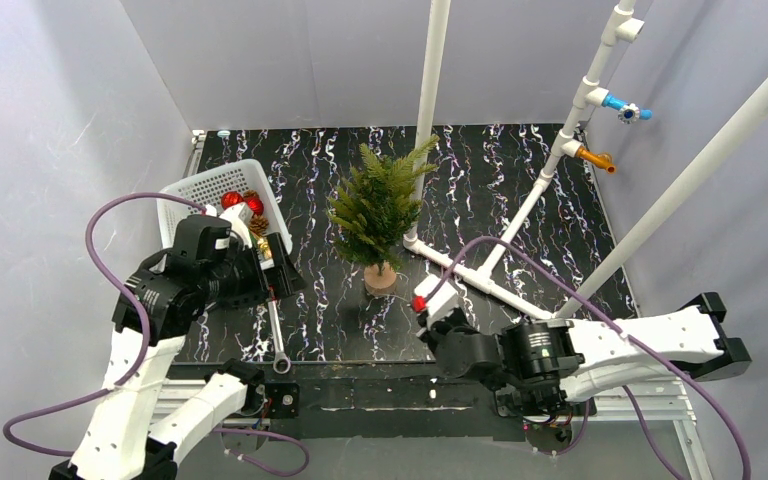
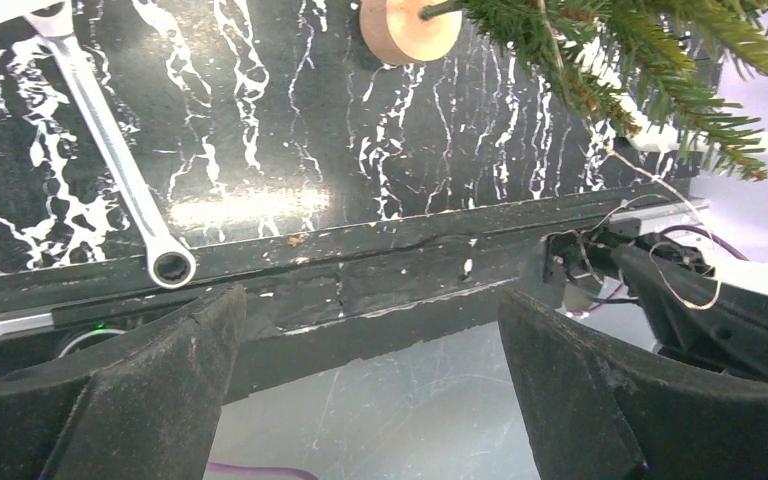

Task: Decorate the small christmas tree
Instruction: Wrap the decoration item around the Christmas tree.

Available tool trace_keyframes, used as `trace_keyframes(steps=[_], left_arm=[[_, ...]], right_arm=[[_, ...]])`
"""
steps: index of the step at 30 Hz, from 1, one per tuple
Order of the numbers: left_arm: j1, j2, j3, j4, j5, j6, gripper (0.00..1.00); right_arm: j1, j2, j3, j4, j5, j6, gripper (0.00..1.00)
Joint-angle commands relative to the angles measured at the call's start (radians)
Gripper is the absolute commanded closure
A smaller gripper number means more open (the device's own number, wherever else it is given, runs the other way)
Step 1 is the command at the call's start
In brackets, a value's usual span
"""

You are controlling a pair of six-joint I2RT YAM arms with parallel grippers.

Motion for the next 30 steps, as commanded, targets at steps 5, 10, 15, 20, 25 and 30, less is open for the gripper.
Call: trace_keyframes(steps=[5, 10, 15, 20, 25, 30], left_arm=[[-0.003, -0.035, -0.038, 0.067, 0.092, 0.01, 0.09], [-0.003, -0.085, -0.048, 0.108, 0.12, 0.11, 0.09], [-0.004, -0.114, -0.086, 0.181, 0.157, 0.102, 0.2], [-0.003, -0.115, -0.125, 0.252, 0.225, 0.075, 0.25], [-0.003, -0.153, -0.225, 0.393, 0.271, 0.176, 0.07], [-0.003, -0.22, -0.353, 0.596, 0.315, 0.331, 0.15]], right_arm=[[0.018, 0.126, 0.273, 0.108, -0.08, -0.304, 0.99], [0.017, 0.127, 0.343, 0.229, -0.081, -0.434, 0.99], [-0.012, 0.156, 0.411, 0.256, -0.101, -0.474, 0.99], [-0.055, 0.181, 0.434, 0.325, -0.16, -0.479, 0.99], [-0.106, 0.215, 0.468, 0.358, -0.23, -0.472, 0.99], [-0.136, 0.19, 0.466, 0.359, -0.256, -0.439, 0.99]])
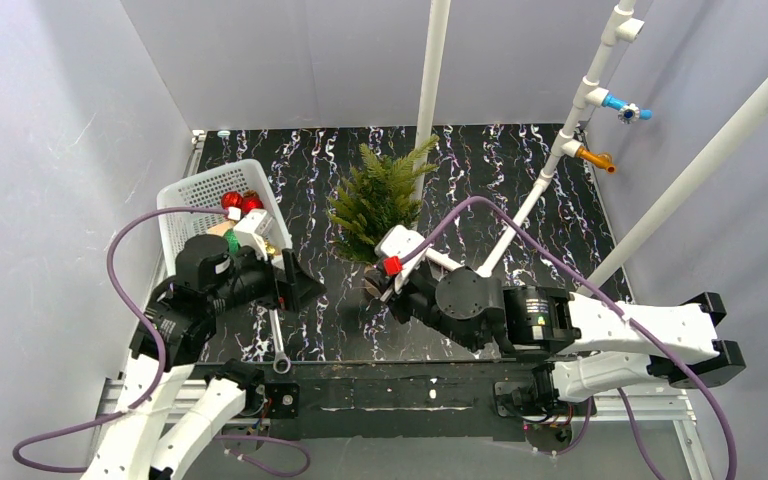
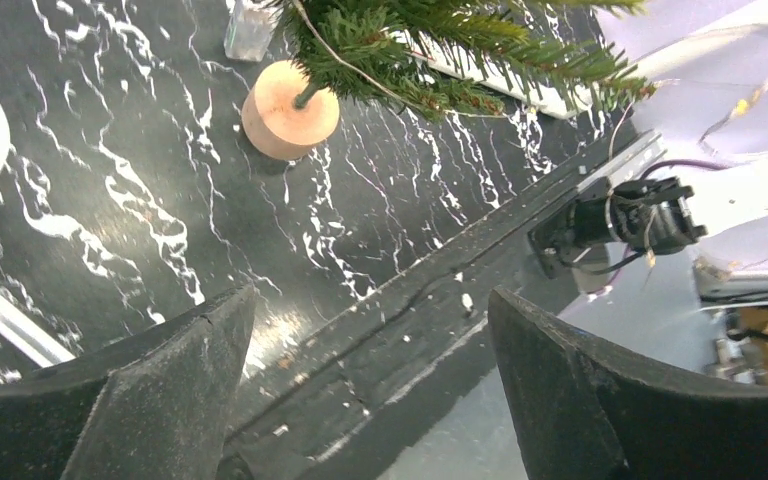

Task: Decorate the small christmas tree
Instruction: Wrap the decoration item around the Christmas tree.

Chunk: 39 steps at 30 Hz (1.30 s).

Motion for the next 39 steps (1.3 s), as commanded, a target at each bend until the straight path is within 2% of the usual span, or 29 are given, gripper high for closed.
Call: trace_keyframes(steps=[1, 5, 13, 19, 23, 34, 39], left_arm=[[-0.003, -0.056, -0.096, 0.228, 0.086, 0.176, 0.17], [-0.004, -0.081, -0.195, 0.422, 0.105, 0.239, 0.29], [-0.004, -0.031, -0.21, 0.675, 0.194, 0.126, 0.41], [-0.009, -0.017, -0.164, 0.67, 0.294, 0.135, 0.47], [-0.016, -0.017, -0.151, 0.652, 0.334, 0.15, 0.48], [-0.081, 0.021, -0.17, 0.698, 0.297, 0.169, 0.46], [-0.176, 0.068, -0.155, 0.696, 0.256, 0.221, 0.45]], right_arm=[[-0.019, -0.046, 0.038, 0.064, -0.033, 0.026, 0.99], [-0.023, -0.101, -0.003, 0.058, -0.03, 0.066, 0.99], [-0.026, -0.163, -0.061, 0.037, -0.015, 0.136, 0.99], [-0.027, -0.133, -0.042, 0.032, -0.024, 0.138, 0.99], [-0.03, -0.114, -0.027, 0.033, -0.034, 0.134, 0.99], [-0.04, -0.094, -0.013, 0.035, -0.046, 0.139, 0.99], [-0.044, -0.092, -0.01, 0.029, -0.047, 0.148, 0.99]])
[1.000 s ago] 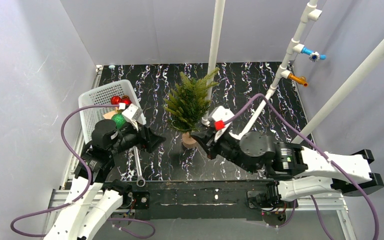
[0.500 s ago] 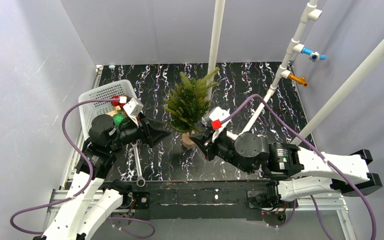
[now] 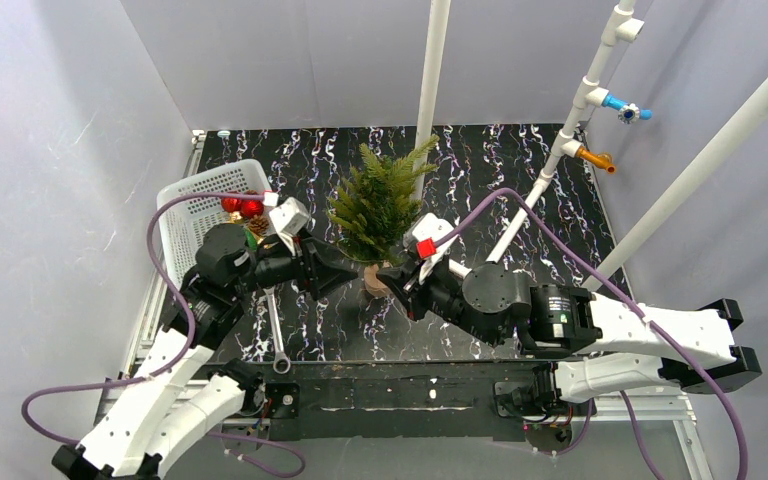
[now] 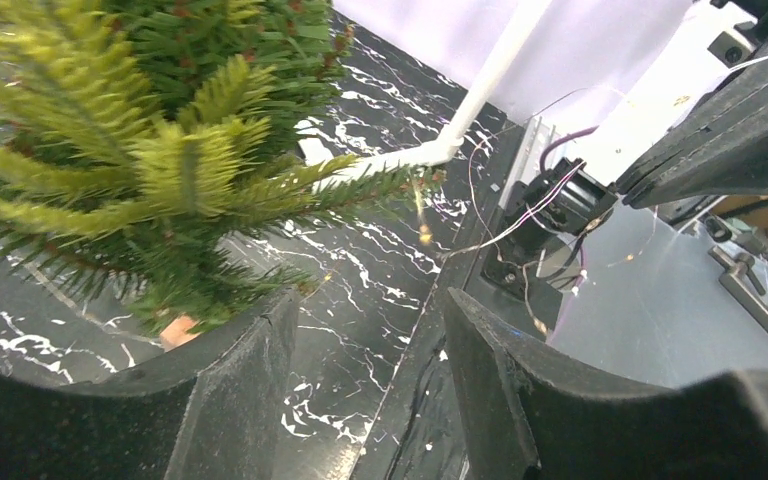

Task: Decorate the small christmas tree
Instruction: Wrap the decoration item around the Christmas tree.

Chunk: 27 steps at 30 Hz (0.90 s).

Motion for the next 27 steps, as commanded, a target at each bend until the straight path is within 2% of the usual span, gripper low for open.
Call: trace_keyframes(steps=[1, 4, 9, 17, 23, 27], left_arm=[[-0.087, 0.031, 0.038, 0.03, -0.03, 0.106, 0.45], [-0.132, 0.049, 0.045, 0.014, -0.066, 0.151, 0.46], [-0.154, 0.057, 0.035, 0.032, -0.124, 0.16, 0.53], [-0.164, 0.041, 0.041, 0.049, -0.191, 0.162, 0.73], [-0.164, 0.047, 0.049, 0.05, -0.188, 0.148, 0.99], [-0.164, 0.043, 0.05, 0.053, -0.188, 0.133, 1.0]], right_arm=[[-0.006, 0.003, 0.043, 0.022, -0.001, 0.016, 0.99], [-0.006, 0.001, 0.043, 0.018, 0.002, 0.022, 0.99], [-0.006, -0.008, 0.038, 0.016, 0.003, 0.029, 0.99], [-0.006, -0.02, 0.027, 0.018, 0.003, 0.037, 0.99], [-0.006, -0.02, 0.023, 0.022, 0.002, 0.039, 0.99], [-0.006, -0.021, 0.024, 0.022, 0.002, 0.041, 0.99]])
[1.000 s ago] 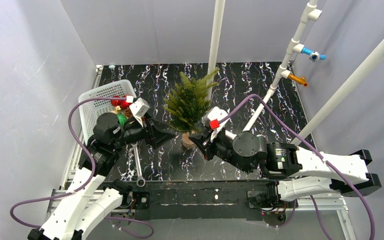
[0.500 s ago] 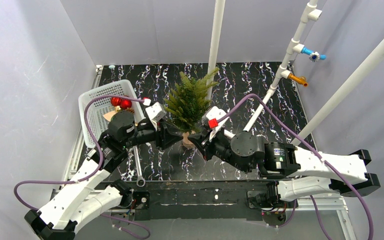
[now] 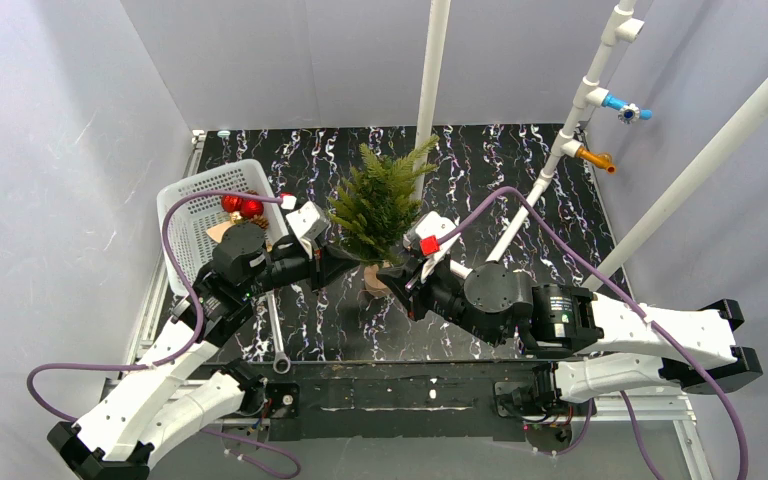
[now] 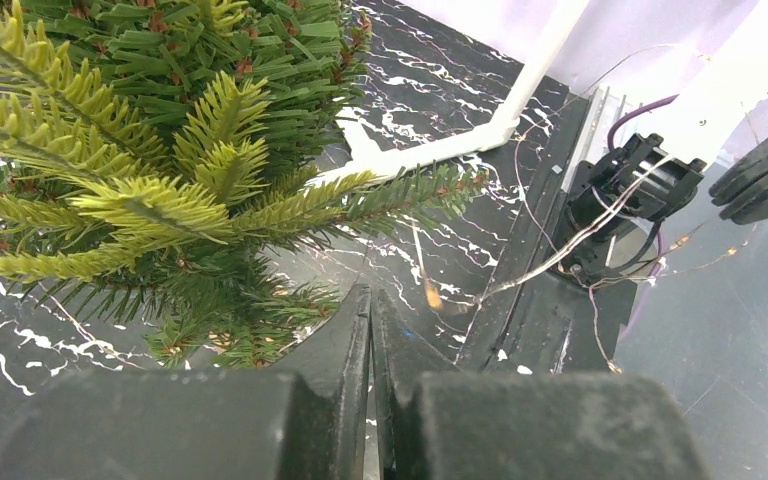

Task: Decorate the small christmas tree
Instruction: Wrap the decoration item around the Christmas tree.

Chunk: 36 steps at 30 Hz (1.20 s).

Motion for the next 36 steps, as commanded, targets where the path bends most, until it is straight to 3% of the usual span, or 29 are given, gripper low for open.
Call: trace_keyframes(steps=[1, 4, 6, 8, 12, 17, 21, 25, 29, 36], left_arm=[[-0.006, -0.015, 0.045, 0.05, 0.007, -0.013, 1.0], [-0.006, -0.019, 0.054, 0.042, 0.015, -0.022, 1.0], [-0.005, -0.016, 0.061, 0.035, 0.027, -0.027, 0.83], [-0.006, -0.012, 0.07, 0.032, 0.042, -0.029, 0.74], [-0.007, 0.002, 0.071, 0.048, 0.037, -0.035, 0.72], [-0.006, 0.032, 0.071, 0.056, 0.03, -0.02, 0.6], [-0.007, 0.057, 0.061, 0.079, 0.033, -0.025, 0.59], [-0.008, 0.064, 0.052, 0.098, 0.02, -0.033, 0.67], [-0.008, 0.057, 0.054, 0.104, 0.009, -0.05, 0.98], [-0.008, 0.005, 0.062, 0.035, -0.015, -0.046, 1.0]], right_arm=[[-0.003, -0.02, 0.024, 0.024, 0.004, 0.011, 0.99], [-0.003, -0.02, 0.022, 0.024, 0.005, 0.013, 0.99], [-0.003, -0.02, 0.022, 0.026, 0.002, 0.013, 0.99], [-0.003, -0.02, 0.025, 0.027, 0.002, 0.014, 0.99], [-0.004, -0.017, 0.031, 0.028, -0.004, 0.011, 0.99], [-0.004, -0.016, 0.036, 0.025, -0.005, 0.008, 0.99], [-0.004, -0.017, 0.037, 0.024, -0.005, 0.007, 0.99], [-0.005, -0.019, 0.035, 0.024, -0.005, 0.008, 0.99], [-0.005, -0.022, 0.029, 0.024, -0.003, 0.01, 0.99], [-0.005, -0.028, 0.022, 0.027, -0.001, 0.011, 0.99]])
